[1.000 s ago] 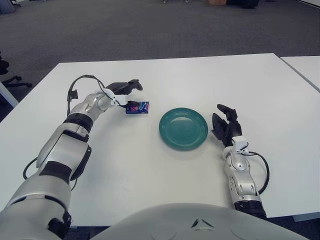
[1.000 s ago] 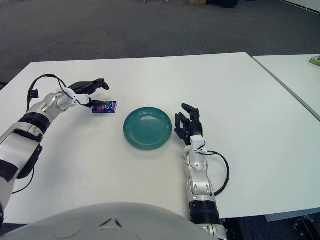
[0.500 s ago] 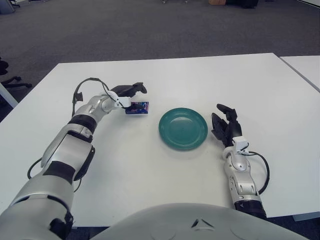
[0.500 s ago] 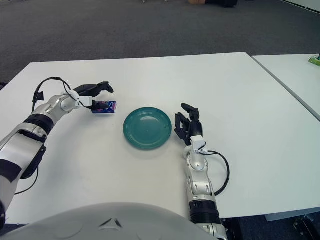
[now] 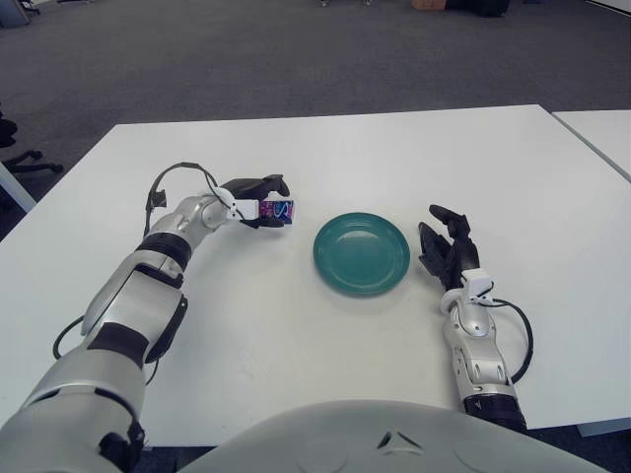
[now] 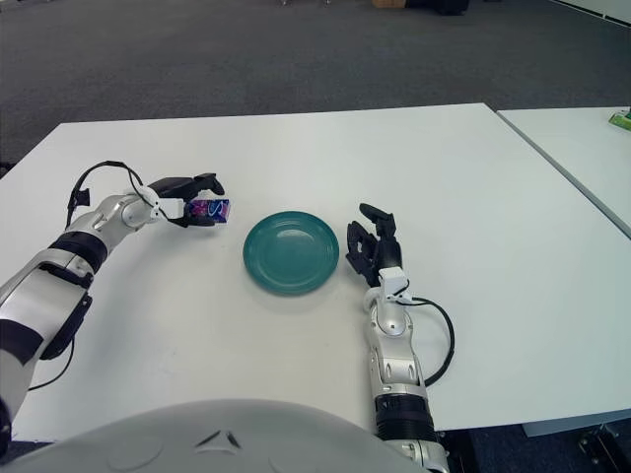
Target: Put the gum into the plate.
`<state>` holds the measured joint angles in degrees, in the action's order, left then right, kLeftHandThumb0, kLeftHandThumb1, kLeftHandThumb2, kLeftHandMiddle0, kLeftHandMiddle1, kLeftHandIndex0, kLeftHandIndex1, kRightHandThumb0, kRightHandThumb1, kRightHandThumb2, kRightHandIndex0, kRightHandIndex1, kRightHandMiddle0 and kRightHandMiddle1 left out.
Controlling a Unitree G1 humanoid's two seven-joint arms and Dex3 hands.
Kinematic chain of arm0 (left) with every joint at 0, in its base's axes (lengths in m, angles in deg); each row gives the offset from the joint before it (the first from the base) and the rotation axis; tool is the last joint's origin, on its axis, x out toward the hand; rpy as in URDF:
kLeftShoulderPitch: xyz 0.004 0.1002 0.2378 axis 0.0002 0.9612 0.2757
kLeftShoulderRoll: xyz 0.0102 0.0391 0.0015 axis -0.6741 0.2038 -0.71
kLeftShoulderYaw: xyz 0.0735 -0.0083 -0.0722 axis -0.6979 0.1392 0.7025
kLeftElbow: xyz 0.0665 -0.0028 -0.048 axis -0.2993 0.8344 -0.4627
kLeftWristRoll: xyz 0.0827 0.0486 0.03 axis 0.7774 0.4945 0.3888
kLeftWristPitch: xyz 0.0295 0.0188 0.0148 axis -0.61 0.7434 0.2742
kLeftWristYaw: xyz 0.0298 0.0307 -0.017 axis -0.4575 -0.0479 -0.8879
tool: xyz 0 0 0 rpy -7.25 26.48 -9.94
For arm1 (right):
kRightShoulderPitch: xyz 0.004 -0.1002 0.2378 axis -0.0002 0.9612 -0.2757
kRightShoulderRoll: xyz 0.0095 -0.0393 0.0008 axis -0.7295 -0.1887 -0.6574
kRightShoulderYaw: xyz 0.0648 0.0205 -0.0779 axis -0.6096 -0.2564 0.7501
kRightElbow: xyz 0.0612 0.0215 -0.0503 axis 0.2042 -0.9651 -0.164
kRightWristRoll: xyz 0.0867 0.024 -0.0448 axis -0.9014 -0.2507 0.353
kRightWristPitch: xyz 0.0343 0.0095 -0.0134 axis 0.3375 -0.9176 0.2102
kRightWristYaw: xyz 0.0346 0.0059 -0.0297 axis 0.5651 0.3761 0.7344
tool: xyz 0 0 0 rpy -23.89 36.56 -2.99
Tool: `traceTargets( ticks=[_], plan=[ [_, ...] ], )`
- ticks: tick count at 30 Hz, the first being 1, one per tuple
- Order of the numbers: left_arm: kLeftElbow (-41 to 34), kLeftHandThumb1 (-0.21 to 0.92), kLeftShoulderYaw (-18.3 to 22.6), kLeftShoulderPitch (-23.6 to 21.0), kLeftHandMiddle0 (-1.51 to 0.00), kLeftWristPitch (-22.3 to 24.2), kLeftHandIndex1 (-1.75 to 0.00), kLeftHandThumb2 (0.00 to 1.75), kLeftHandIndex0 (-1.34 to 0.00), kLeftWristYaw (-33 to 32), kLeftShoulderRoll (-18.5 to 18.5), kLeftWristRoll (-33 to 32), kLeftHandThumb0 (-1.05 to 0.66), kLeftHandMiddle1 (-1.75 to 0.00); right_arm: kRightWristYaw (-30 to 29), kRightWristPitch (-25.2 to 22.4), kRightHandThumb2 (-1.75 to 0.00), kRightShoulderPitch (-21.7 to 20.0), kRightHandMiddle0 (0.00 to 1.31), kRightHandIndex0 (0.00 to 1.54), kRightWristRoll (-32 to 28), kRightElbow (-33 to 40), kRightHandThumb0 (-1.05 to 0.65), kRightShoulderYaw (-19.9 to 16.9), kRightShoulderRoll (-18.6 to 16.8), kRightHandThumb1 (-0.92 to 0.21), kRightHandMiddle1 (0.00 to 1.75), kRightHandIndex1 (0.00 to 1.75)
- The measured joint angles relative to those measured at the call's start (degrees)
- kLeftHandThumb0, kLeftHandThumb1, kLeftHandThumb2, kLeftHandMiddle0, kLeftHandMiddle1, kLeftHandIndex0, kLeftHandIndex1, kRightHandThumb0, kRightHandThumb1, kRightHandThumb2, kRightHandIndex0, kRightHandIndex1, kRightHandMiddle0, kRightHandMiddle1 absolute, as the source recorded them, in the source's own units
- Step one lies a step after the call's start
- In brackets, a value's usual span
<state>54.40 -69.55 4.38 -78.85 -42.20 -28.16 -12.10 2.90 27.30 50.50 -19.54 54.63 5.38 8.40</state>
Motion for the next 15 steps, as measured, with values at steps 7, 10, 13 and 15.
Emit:
traceTargets(
  ticks=[7, 10, 13, 15],
  plan=[
    [0.56, 0.92, -0.38, 0.88, -0.31, 0.93, -0.98, 0.28, -0.10, -0.66, 0.76, 0.09, -0.93, -0.11, 0.00, -0.18, -0.57, 0.07, 0.03, 0.58, 0.03, 0.16, -0.54, 0.02, 0.04, -0.92, 0.94, 0.07],
    [1.06, 0.92, -0.64, 0.89, -0.31, 1.17, -0.98, 0.29, -0.10, -1.59, 1.04, 0.11, -0.93, -0.11, 0.03, -0.36, -0.56, 0.14, 0.03, 0.59, 0.05, 0.34, -0.54, 0.06, 0.12, -0.92, 0.94, 0.08],
    [1.69, 0.92, -0.84, 0.87, -0.31, 1.56, -0.97, 0.30, -0.10, -2.32, 1.35, 0.11, -0.93, -0.10, 0.44, -0.48, -0.55, 0.28, 0.03, 0.60, 0.03, 0.52, -0.54, 0.06, 0.42, -0.92, 0.94, 0.09],
    [2.13, 0.92, -1.02, 0.87, -0.31, 1.84, -0.97, 0.31, -0.10, -2.63, 1.58, 0.12, -0.93, -0.09, 0.78, -0.46, -0.55, 0.35, 0.03, 0.59, 0.01, 0.53, -0.54, -0.01, 0.76, -0.92, 0.94, 0.09]
  ],
)
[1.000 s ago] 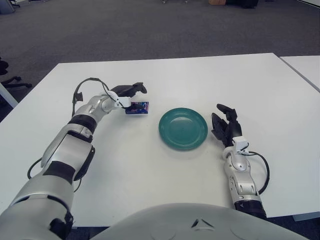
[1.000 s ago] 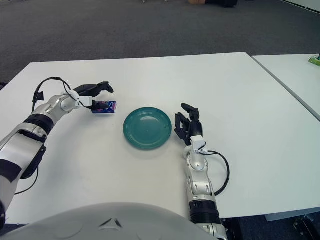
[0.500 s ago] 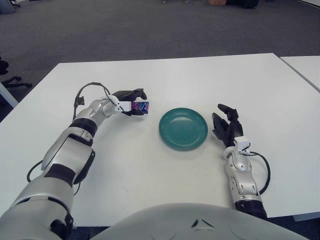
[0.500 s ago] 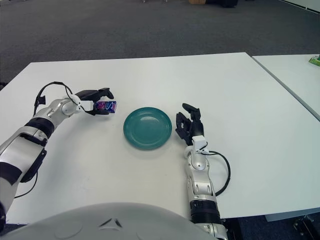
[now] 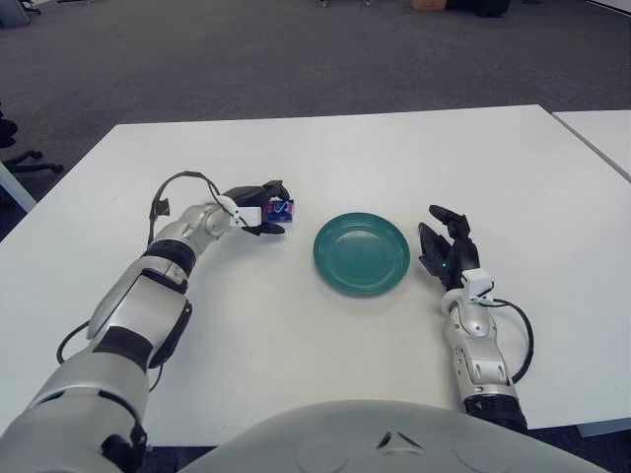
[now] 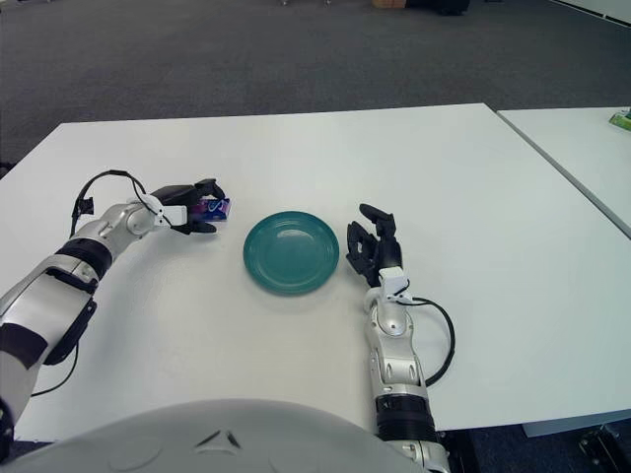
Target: Put the gum into the plate.
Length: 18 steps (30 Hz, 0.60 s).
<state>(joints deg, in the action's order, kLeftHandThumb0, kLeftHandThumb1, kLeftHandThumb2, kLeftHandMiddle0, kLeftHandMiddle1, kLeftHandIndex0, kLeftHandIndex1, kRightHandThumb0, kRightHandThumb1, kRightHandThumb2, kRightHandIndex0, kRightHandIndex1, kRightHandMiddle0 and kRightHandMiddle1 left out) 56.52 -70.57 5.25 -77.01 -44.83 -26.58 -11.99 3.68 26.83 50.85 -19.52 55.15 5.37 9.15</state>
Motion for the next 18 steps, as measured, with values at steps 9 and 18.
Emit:
traceTargets(
  ticks=[9, 18],
  plan=[
    [2.44, 0.92, -0.40, -0.02, -0.31, 0.98, -0.98, 0.31, -0.10, -1.62, 0.81, -0.22, -0.91, -0.08, 0.32, 0.26, -0.56, 0.34, 0.02, 0.57, -0.07, 0.08, -0.52, -1.05, 1.03, -0.92, 0.94, 0.09],
    [4.42, 0.92, -1.08, -0.01, -0.30, 3.69, -0.97, 0.35, -0.10, -2.08, 1.56, -0.17, -0.92, -0.06, 0.69, 0.71, -0.57, 1.23, 0.03, 0.60, -0.49, 0.47, -0.50, -2.03, 1.60, -0.92, 0.93, 0.12]
  ],
)
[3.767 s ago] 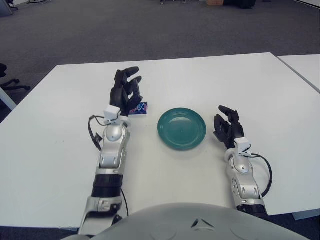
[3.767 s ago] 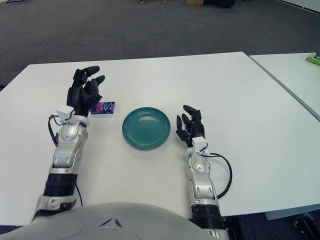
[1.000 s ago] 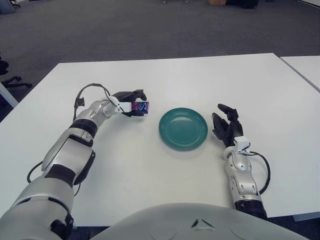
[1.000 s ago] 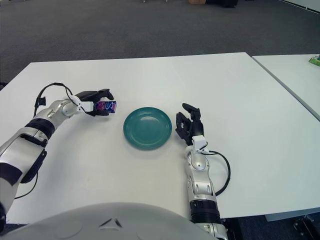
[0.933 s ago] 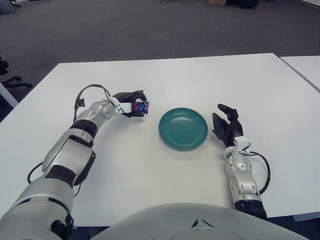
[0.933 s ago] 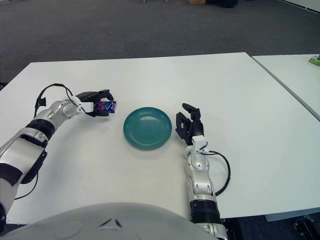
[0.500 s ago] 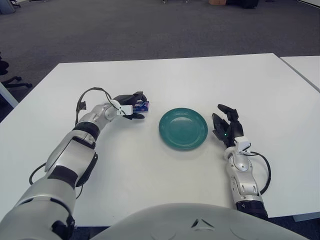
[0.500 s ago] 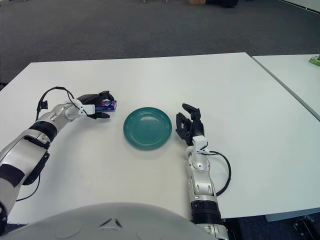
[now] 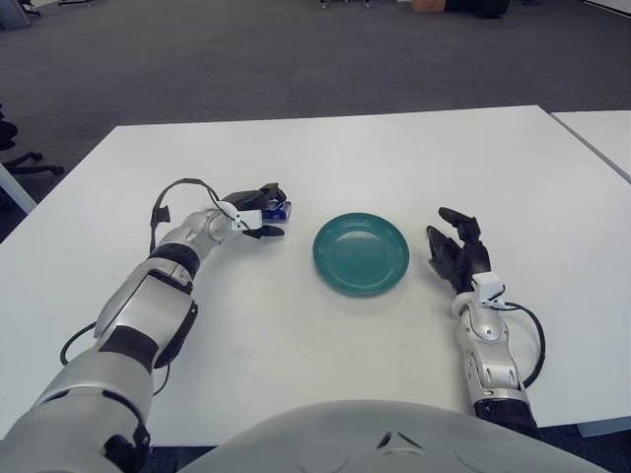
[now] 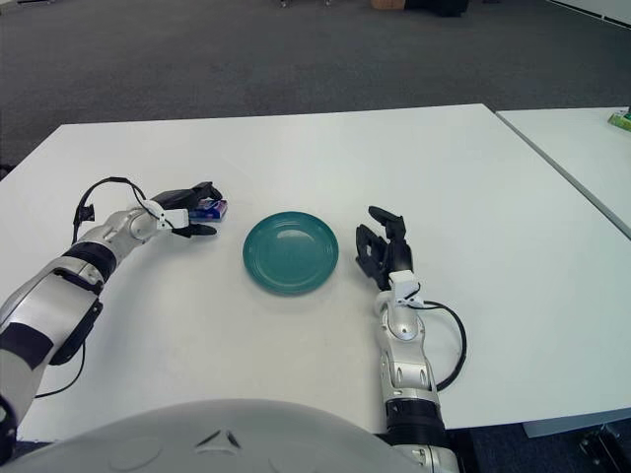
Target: Put the gum into the plate.
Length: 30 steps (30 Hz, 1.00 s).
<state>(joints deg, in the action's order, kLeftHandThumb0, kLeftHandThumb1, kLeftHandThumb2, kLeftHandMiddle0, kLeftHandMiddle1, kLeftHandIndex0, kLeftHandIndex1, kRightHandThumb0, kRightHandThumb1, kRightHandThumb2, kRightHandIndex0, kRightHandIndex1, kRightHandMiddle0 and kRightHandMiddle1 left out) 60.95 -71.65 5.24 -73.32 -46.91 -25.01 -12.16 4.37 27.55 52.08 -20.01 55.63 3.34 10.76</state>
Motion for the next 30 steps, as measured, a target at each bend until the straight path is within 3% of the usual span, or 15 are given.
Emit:
traceTargets(
  ticks=[6, 8, 12, 14, 15, 16, 19, 23, 30],
  plan=[
    [0.87, 0.92, -0.26, -0.22, -0.29, 2.76, -0.97, 0.42, -0.09, -0.19, 0.63, 0.00, -0.92, -0.04, 0.32, 0.59, -0.57, 0.48, 0.02, 0.58, -0.24, 0.02, -0.50, -0.55, 0.46, -0.92, 0.92, 0.12],
    [1.05, 0.92, -0.28, -0.19, -0.32, 3.52, -1.05, 0.41, -0.11, -0.37, 0.82, -0.01, -0.90, -0.05, 0.39, 0.70, -0.58, 0.59, 0.02, 0.58, -0.31, 0.02, -0.51, -0.73, 0.60, -0.92, 0.92, 0.13],
    [1.34, 0.91, -0.51, 0.27, -0.42, 4.50, -1.32, 0.33, -0.14, -1.39, 1.22, 0.03, -0.79, -0.07, 0.82, 0.74, -0.59, 0.68, 0.02, 0.58, -0.53, 0.02, -0.51, -1.12, 0.82, -0.92, 0.92, 0.13],
    [1.51, 0.77, -0.78, 0.54, -0.52, 5.11, -1.51, 0.59, -0.31, -2.06, 1.37, 0.19, -0.56, -0.17, 0.93, 0.76, -0.59, 0.72, 0.02, 0.59, -0.68, 0.02, -0.51, -1.21, 0.86, -0.92, 0.92, 0.14],
    [1.59, 0.73, -0.95, 0.67, -0.51, 5.52, -1.55, 0.66, -0.33, -2.56, 1.41, 0.20, -0.53, -0.44, 0.98, 0.77, -0.59, 0.73, 0.03, 0.59, -0.75, 0.02, -0.51, -1.22, 0.86, -0.92, 0.92, 0.14],
    [1.63, 0.67, -1.12, 0.84, -0.45, 5.99, -1.62, 0.78, -0.37, -3.11, 1.44, 0.21, -0.49, -0.90, 1.08, 0.77, -0.59, 0.74, 0.03, 0.59, -0.81, 0.02, -0.51, -1.24, 0.86, -0.92, 0.92, 0.15],
    [1.66, 0.41, -1.90, 1.38, -0.60, 7.20, -1.70, 1.15, -0.39, -5.54, 1.46, 0.55, -0.16, -1.42, 1.35, 0.83, -0.58, 0.75, 0.04, 0.57, -0.92, 0.03, -0.51, -1.28, 0.87, -0.92, 0.91, 0.22],
    [1.68, 0.26, -3.47, 1.98, -0.68, 8.97, -1.74, 1.36, -0.44, -10.17, 1.46, 2.03, -0.04, -1.63, 1.45, 0.95, -0.57, 0.75, 0.04, 0.47, -0.98, 0.03, -0.50, -1.27, 0.86, -0.92, 0.92, 0.42],
    [1.74, 0.20, -5.39, 2.13, -0.73, 11.59, -1.75, 1.42, -0.48, -15.32, 1.75, 3.57, -0.01, -1.64, 1.45, 0.98, -0.58, 0.66, 0.04, 0.43, -1.03, 0.03, -0.50, -1.28, 0.87, -0.92, 0.93, 0.49]
  ],
)
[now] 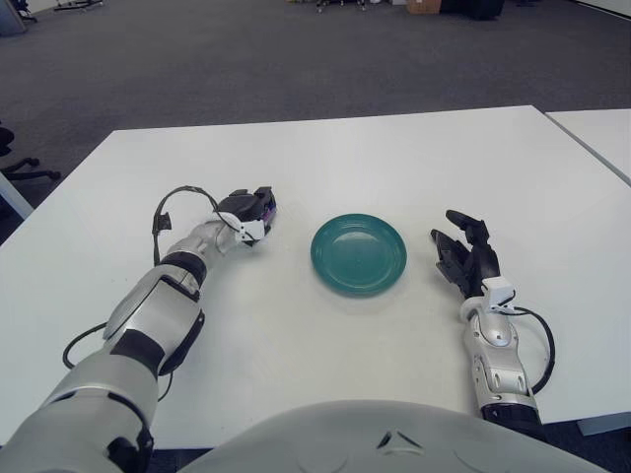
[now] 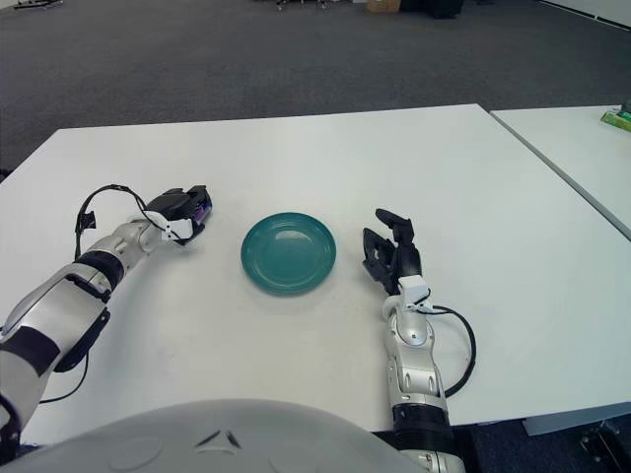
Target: Put the gum into the plate.
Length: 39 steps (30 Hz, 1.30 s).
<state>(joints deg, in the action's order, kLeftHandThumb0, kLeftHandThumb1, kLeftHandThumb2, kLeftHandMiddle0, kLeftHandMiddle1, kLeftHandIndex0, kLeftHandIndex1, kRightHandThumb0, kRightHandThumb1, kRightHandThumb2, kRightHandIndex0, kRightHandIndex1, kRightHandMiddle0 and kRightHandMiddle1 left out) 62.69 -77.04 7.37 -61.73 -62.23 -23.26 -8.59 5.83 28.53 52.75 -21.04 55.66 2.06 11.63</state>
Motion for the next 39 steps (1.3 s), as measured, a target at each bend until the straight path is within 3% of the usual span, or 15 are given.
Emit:
traceTargets(
  ticks=[7, 26, 32, 39],
  plan=[
    [0.04, 0.21, -0.90, 0.14, -0.73, 0.27, -1.75, 1.41, -0.47, -2.28, -0.09, 0.29, 0.00, -1.65, 0.11, 0.16, -0.59, -0.15, 0.04, 0.43, -0.19, -0.26, -0.51, 0.00, 0.11, -0.92, 0.93, 0.50],
    [0.15, 0.24, 0.50, 1.28, -0.70, -5.16, -1.75, 1.39, -0.44, -6.79, -3.09, -0.41, 0.00, -1.67, -0.08, 0.67, -0.57, -1.81, 0.06, 0.43, -0.34, -2.38, -0.51, -0.18, 0.66, -0.92, 0.94, 0.54],
    [-1.53, 0.21, 2.26, 1.23, -0.71, -10.86, -1.75, 1.44, -0.47, -5.65, -5.62, -1.50, 0.00, -1.69, -0.67, 0.97, -0.57, -1.89, 0.07, 0.42, -0.27, -2.58, -0.52, 0.01, 0.43, -0.92, 0.94, 0.54],
    [-11.41, 0.13, 5.19, 1.24, -0.74, -16.10, -1.75, 1.54, -0.53, -3.87, -9.22, -2.72, 0.00, -1.74, -1.27, 1.67, -0.57, -2.72, 0.07, 0.42, -0.25, -3.71, -0.51, 0.06, 0.31, -0.92, 0.94, 0.55]
  ],
)
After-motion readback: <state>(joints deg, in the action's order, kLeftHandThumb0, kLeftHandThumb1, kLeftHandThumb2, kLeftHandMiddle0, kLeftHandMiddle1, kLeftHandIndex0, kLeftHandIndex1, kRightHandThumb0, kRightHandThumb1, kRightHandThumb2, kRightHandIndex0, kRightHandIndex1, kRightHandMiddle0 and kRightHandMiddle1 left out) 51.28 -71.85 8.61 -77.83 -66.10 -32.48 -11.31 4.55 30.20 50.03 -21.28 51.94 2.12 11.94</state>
